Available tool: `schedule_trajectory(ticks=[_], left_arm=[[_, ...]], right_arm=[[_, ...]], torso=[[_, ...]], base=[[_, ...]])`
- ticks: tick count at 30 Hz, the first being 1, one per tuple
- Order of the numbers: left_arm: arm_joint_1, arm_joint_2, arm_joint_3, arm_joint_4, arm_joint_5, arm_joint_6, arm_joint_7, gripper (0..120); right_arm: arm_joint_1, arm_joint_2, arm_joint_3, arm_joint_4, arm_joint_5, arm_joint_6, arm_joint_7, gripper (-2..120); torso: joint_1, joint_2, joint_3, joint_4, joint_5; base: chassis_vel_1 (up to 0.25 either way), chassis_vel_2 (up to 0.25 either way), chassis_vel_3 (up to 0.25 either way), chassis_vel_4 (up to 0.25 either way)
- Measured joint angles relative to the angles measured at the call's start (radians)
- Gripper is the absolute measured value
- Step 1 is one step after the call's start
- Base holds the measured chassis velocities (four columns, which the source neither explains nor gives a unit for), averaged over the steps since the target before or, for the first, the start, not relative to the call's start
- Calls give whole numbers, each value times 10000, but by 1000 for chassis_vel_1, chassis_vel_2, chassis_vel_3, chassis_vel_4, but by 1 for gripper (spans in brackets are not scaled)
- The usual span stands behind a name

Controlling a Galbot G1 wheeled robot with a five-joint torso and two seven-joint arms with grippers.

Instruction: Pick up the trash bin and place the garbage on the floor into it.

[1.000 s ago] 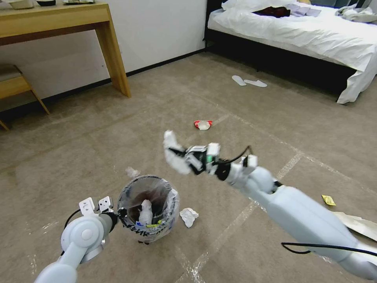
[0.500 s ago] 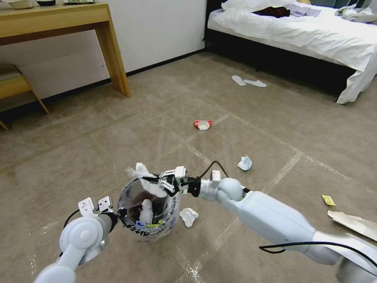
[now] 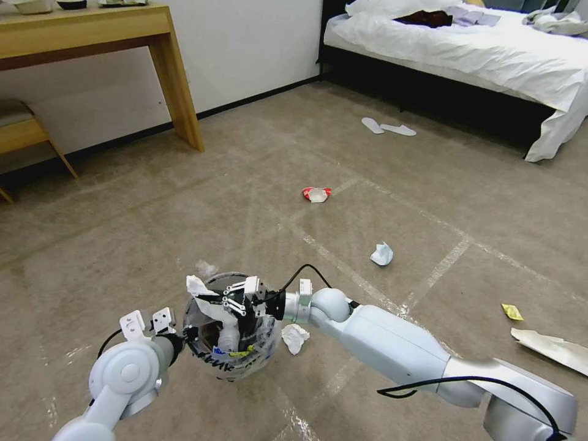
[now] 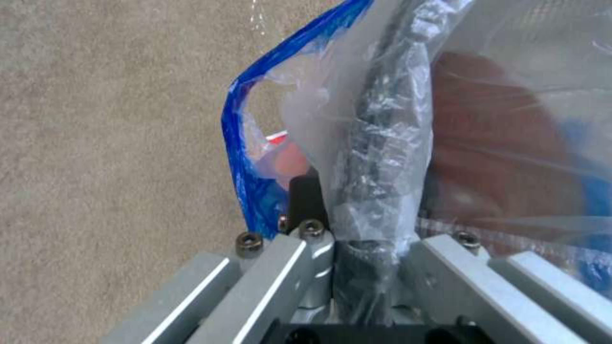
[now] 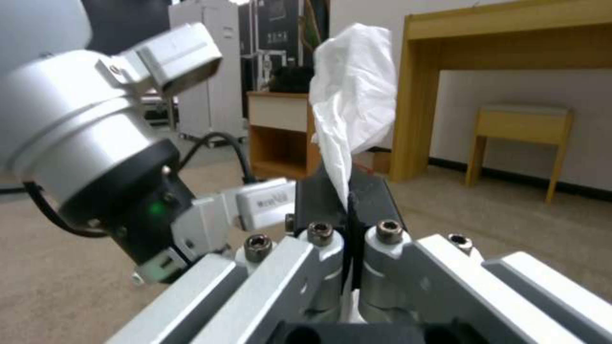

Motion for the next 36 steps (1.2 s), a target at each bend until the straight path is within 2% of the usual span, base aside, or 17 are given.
schedule_trajectory(ticks=[10,21,24,26,30,33,36], left_arm=[[100,2,-31,-171,28,3,-1,0],[174,-5,-37,-219,42,10,3,0],[177,5,-36,-220,44,11,3,0],[168,19,-30,-220,43,13,3,0],[141,20,-11,-220,41,13,3,0],[75,4,53,-158,41,15,3,0],[58,2,65,-140,41,15,3,0]], right_arm=[[0,344,-117,-942,-278,369,20,0],[43,295,-77,-1219,-466,431,145,0],[35,301,-78,-1293,-537,442,189,7],[35,302,-79,-1338,-601,438,234,17],[34,283,-79,-1324,-603,361,231,25],[15,198,-34,-1218,-582,248,223,43],[-3,177,-18,-1212,-580,241,216,48]], torso=[[0,0,0,0,1],[0,0,0,0,1],[0,0,0,0,1],[0,0,0,0,1],[0,0,0,1,1],[0,0,0,1,1],[0,0,0,0,1]], base=[[0,0,0,0],[0,0,0,0],[0,0,0,0],[0,0,0,0],[0,0,0,0],[0,0,0,0],[0,0,0,0]])
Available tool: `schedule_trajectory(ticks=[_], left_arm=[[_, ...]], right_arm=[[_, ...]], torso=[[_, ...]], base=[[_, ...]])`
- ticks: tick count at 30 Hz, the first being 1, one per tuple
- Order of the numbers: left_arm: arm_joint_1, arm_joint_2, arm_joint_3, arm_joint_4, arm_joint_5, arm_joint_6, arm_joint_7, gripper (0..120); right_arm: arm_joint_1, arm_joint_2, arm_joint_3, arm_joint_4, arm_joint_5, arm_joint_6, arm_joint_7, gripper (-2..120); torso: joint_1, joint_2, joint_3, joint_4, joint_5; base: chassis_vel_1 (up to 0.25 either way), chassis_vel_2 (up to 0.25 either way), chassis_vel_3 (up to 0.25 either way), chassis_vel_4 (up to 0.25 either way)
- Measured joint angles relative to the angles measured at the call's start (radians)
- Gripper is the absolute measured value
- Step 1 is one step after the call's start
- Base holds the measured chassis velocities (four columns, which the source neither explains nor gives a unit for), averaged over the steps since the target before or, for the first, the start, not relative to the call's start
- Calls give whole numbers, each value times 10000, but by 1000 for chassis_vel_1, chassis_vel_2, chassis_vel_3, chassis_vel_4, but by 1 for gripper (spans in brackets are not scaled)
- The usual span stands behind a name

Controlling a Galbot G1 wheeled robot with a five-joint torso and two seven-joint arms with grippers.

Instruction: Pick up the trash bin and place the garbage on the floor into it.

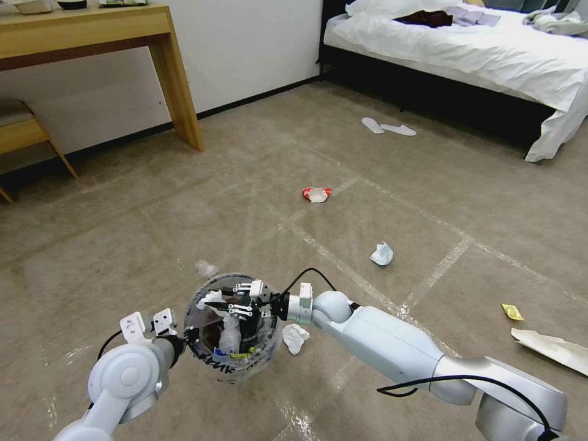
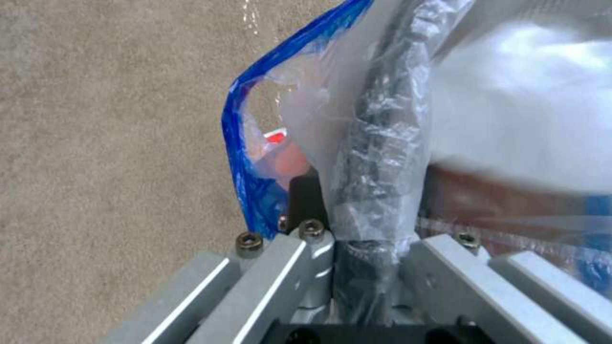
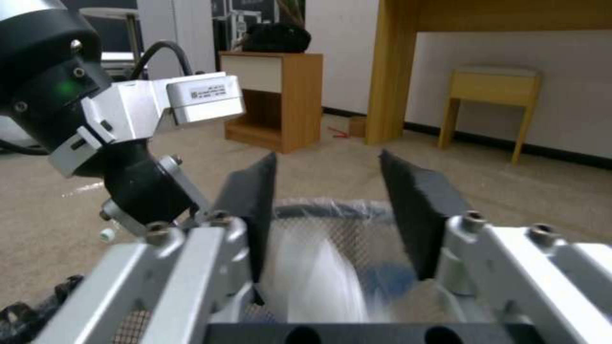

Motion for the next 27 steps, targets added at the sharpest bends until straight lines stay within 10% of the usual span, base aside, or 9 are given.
schedule_trajectory(ticks=[13,27], left_arm=[[-105,-9,35,134,2,3,18,0],[-108,14,-99,168,-79,3,-30,0]], right_arm=[[-72,-57,23,53,-28,27,-29,99],[-554,-785,2341,1566,-110,406,293,100]], torso=[[0,0,0,1,0],[0,0,0,2,1]], base=[[0,0,0,0],[0,0,0,0]])
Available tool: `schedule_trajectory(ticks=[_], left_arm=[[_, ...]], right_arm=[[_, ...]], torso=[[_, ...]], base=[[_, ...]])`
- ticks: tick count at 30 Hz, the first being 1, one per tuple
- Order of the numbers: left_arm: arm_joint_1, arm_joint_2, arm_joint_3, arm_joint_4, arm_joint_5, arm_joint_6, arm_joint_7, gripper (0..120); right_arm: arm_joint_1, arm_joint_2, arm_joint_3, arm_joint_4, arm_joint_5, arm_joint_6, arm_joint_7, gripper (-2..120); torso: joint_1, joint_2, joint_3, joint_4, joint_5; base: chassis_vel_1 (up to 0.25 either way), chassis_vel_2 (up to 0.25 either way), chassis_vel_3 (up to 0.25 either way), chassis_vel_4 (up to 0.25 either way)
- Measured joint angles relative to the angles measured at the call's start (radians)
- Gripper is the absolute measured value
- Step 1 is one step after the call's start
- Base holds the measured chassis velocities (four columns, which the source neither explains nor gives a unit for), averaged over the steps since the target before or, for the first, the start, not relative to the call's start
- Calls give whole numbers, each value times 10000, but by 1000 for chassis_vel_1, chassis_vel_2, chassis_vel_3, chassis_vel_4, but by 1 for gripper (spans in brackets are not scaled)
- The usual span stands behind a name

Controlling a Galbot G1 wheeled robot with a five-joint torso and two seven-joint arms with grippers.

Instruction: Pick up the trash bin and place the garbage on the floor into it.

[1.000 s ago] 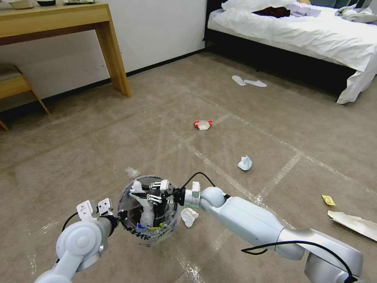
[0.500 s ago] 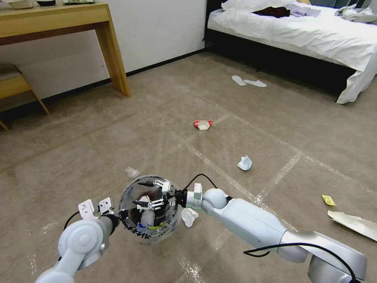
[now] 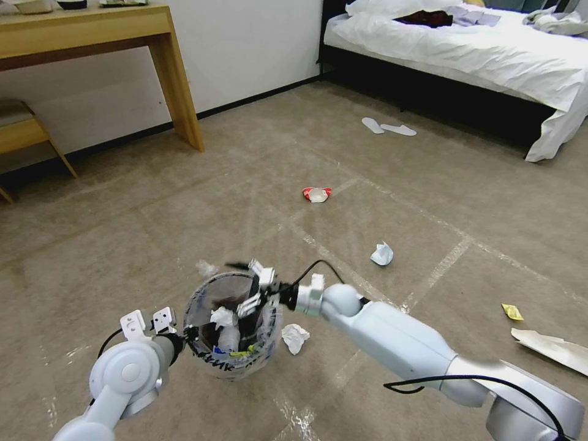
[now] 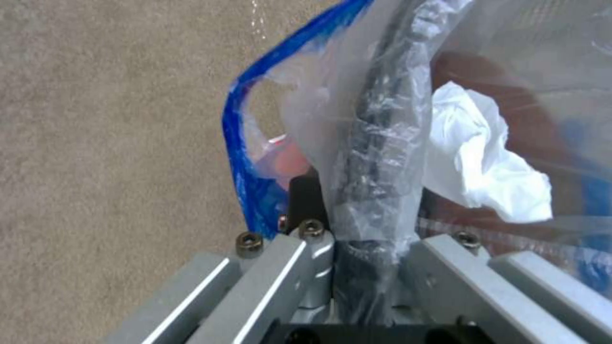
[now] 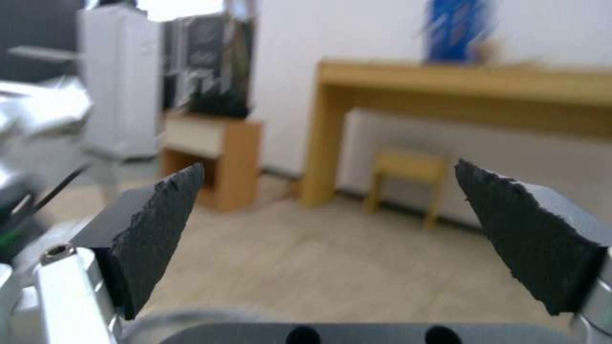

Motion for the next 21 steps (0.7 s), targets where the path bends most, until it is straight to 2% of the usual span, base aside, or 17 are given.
schedule_trajectory(ticks=[2,3,6,7,9,10,11,13,16,17,19,21], left_arm=[[28,9,-60,1,-57,-1,-28,0],[28,9,-60,1,-57,-1,-28,0],[114,-15,-189,-19,-105,-4,-87,0],[114,-15,-189,-19,-105,-4,-87,0],[167,-42,-239,-46,-128,-5,-125,0],[167,-42,-239,-46,-128,-5,-125,0],[270,-72,-286,-90,-127,-5,-149,0],[367,-110,-350,-137,-118,-4,-158,0],[517,-207,-532,-233,-96,23,-260,0],[517,-207,-532,-233,-96,23,-260,0],[570,-279,-602,-335,-140,67,-351,0],[604,-307,-638,-360,-143,71,-368,0]], right_arm=[[-397,-569,1032,726,43,50,435,100],[-397,-569,1032,726,43,50,435,100],[-1172,-1231,2535,1677,96,114,1597,100],[-1172,-1231,2535,1677,96,114,1597,100],[-1823,-1443,3637,2216,-57,147,2483,100],[-1823,-1443,3637,2216,-57,147,2483,100],[-2349,-1459,4403,2564,-279,204,3249,100],[-2699,-1394,4858,2768,-391,214,3635,100],[-4077,-1095,6394,3533,-728,79,4800,100],[-4077,-1095,6394,3533,-728,79,4800,100],[-5014,-733,7735,4145,-1095,-65,5397,100],[-5391,-582,8147,4368,-1278,-147,5628,100]], torso=[[0,0,0,-4,1],[0,0,0,-4,1],[1,0,0,-4,3],[1,0,0,-4,3],[0,0,-1,-4,0],[0,0,-1,-4,0],[0,0,-1,-7,1],[0,0,-1,-5,2],[0,1,-1,2,3],[0,1,-1,2,3],[0,2,-2,-1,-2],[0,2,-2,-7,-5]], base=[[0,0,0,0],[0,0,0,0],[0,0,0,0],[0,0,0,0],[0,0,0,0],[0,0,0,0],[0,0,0,0],[0,0,0,0],[0,0,0,0],[0,0,0,0],[0,0,0,0],[0,0,0,0]])
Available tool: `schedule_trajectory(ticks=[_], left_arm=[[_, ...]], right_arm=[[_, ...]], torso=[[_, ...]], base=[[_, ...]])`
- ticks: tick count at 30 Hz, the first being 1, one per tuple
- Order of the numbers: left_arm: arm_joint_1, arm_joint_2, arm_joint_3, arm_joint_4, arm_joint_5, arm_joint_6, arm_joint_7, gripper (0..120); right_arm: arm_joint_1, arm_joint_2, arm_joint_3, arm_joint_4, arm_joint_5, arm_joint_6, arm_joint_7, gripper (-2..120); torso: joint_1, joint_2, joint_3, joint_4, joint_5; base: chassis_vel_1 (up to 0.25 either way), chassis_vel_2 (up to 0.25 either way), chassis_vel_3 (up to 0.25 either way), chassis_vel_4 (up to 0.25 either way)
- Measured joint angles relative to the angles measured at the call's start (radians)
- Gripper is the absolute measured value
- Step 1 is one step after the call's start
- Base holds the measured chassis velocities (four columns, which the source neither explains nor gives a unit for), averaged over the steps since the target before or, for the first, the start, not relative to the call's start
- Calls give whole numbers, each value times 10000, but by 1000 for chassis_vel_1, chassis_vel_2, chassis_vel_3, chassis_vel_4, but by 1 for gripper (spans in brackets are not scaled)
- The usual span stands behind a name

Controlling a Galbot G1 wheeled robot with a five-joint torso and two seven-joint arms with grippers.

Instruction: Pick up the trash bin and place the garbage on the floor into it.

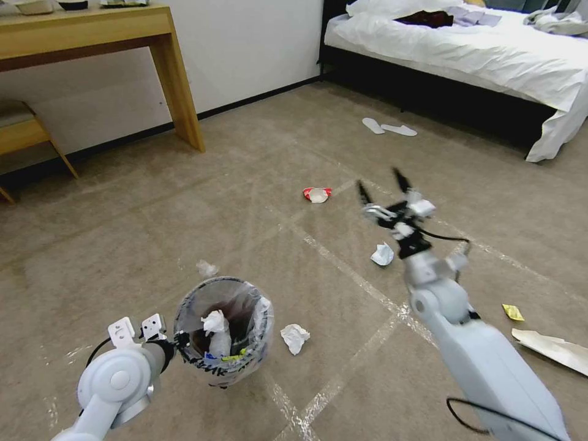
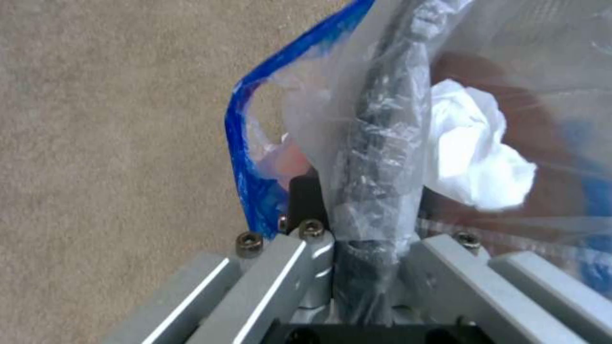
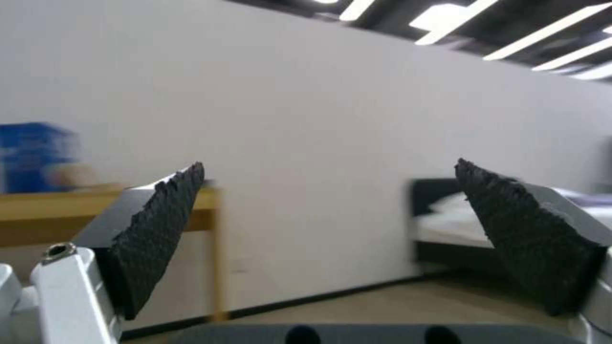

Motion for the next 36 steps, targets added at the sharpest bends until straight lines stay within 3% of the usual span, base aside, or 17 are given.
schedule_trajectory(ticks=[2,5,8,16,23,26,28,29,31,32,34,35,36], left_arm=[[70,-40,-71,-37,1,3,-15,0],[170,-84,-181,-102,8,1,-36,0],[300,-154,-405,-292,6,-12,-49,0],[526,-247,-806,-430,30,-59,-56,0],[601,-351,-1050,-513,134,-114,-54,0],[614,-445,-1089,-572,190,-129,-44,0],[590,-463,-1074,-568,214,-136,-44,0],[590,-463,-1074,-568,214,-136,-44,0],[384,-359,-919,-401,197,-141,-37,0],[384,-359,-919,-401,197,-141,-37,0],[348,-278,-856,-304,189,-141,1,0],[348,-278,-856,-304,189,-141,1,0],[386,-258,-865,-280,215,-141,37,0]], right_arm=[[-530,199,519,318,-272,-165,332,100],[-1352,435,1166,677,-569,-271,497,100],[-2366,863,1759,730,-1003,55,326,100],[-2503,984,1782,-66,-1290,888,-418,100],[-2155,836,1406,-703,-2250,918,-415,100],[-1757,525,806,-1344,-2003,936,-1246,100],[-1253,-82,24,-2066,-1612,907,-2317,100],[-1253,-82,24,-2066,-1612,907,-2317,100],[-366,-1157,-1406,-3061,-1679,437,-3147,100],[-366,-1157,-1406,-3061,-1679,437,-3147,100],[674,-1737,-3261,-4133,-2084,457,-3181,100],[674,-1737,-3261,-4133,-2084,457,-3181,100],[1738,-2013,-4762,-5007,-2146,590,-3326,100]], torso=[[1,-1,2,5,10],[0,0,0,4,-3],[0,0,1,2,4],[0,-1,1,5,3],[0,0,2,6,2],[0,-2,2,4,5],[0,-4,3,8,5],[0,-4,3,8,5],[1,-3,3,3,0],[1,-3,3,3,0],[2,-4,4,-5,6],[2,-4,4,-5,6],[2,-4,4,7,12]], base=[[0,0,0,0],[0,0,0,0],[0,0,0,0],[0,0,0,0],[0,0,0,0],[0,0,0,0],[0,0,0,0],[0,0,0,0],[0,0,0,0],[0,0,0,0],[0,0,0,0],[0,0,0,0],[0,0,0,0]])
